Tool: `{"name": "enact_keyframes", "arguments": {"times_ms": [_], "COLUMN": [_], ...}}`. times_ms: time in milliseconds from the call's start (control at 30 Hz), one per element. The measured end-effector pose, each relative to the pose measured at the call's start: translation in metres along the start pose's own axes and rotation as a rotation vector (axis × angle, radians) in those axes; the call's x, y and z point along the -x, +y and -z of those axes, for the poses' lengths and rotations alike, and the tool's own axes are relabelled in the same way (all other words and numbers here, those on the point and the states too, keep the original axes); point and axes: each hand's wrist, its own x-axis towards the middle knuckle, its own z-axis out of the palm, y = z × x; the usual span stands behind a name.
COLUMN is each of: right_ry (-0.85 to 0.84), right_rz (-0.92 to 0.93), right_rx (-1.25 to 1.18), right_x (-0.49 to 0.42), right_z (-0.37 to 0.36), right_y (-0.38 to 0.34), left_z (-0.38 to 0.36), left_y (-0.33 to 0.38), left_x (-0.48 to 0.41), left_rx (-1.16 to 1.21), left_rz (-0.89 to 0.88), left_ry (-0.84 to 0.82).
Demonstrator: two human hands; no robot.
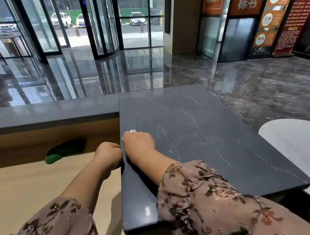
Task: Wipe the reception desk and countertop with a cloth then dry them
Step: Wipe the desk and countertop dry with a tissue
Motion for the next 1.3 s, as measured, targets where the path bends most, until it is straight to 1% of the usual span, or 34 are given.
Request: {"name": "enact_keyframes", "arguments": {"times_ms": [67,133,400,500,600,667,733,900,1000,1067,1167,1233,1300], "right_ry": [0.002,-0.009,0.011,0.006,-0.019,-0.025,-0.022,-0.036,-0.010,0.010,0.011,0.015,0.032], "right_rz": [0.029,-0.020,-0.500,-0.646,-0.719,-0.692,-0.609,-0.340,-0.159,-0.082,-0.013,-0.045,-0.152], "right_rx": [0.017,0.019,0.177,0.201,0.167,0.134,0.097,-0.021,0.015,0.056,0.063,0.083,0.117], "right_x": [0.002,0.005,0.057,0.078,0.073,0.063,0.051,0.035,0.040,0.045,0.054,0.063,0.074], "right_z": [-0.002,0.000,0.026,0.034,0.034,0.031,0.023,0.003,-0.004,-0.004,0.001,0.001,0.005], "right_y": [0.022,0.059,0.244,0.275,0.259,0.227,0.182,0.051,0.001,-0.005,0.020,0.053,0.097], "left_z": [-0.002,-0.004,-0.007,-0.009,-0.007,-0.007,-0.008,-0.008,-0.005,-0.002,-0.002,-0.004,-0.005], "left_y": [0.000,-0.001,-0.005,-0.007,-0.008,-0.009,-0.011,-0.017,-0.020,-0.021,-0.021,-0.020,-0.020], "left_x": [-0.001,-0.002,-0.004,-0.006,-0.003,-0.003,-0.001,0.009,0.014,0.017,0.020,0.020,0.021], "left_rx": [-0.001,-0.011,-0.058,-0.057,-0.054,-0.039,-0.003,0.085,0.111,0.125,0.106,0.086,0.058], "left_rz": [-0.007,-0.018,-0.029,-0.045,-0.045,-0.045,-0.043,-0.048,-0.029,-0.024,-0.029,-0.039,-0.054], "left_ry": [0.010,0.043,0.093,0.106,0.090,0.072,0.062,0.054,0.012,-0.009,-0.012,0.002,0.022]}}
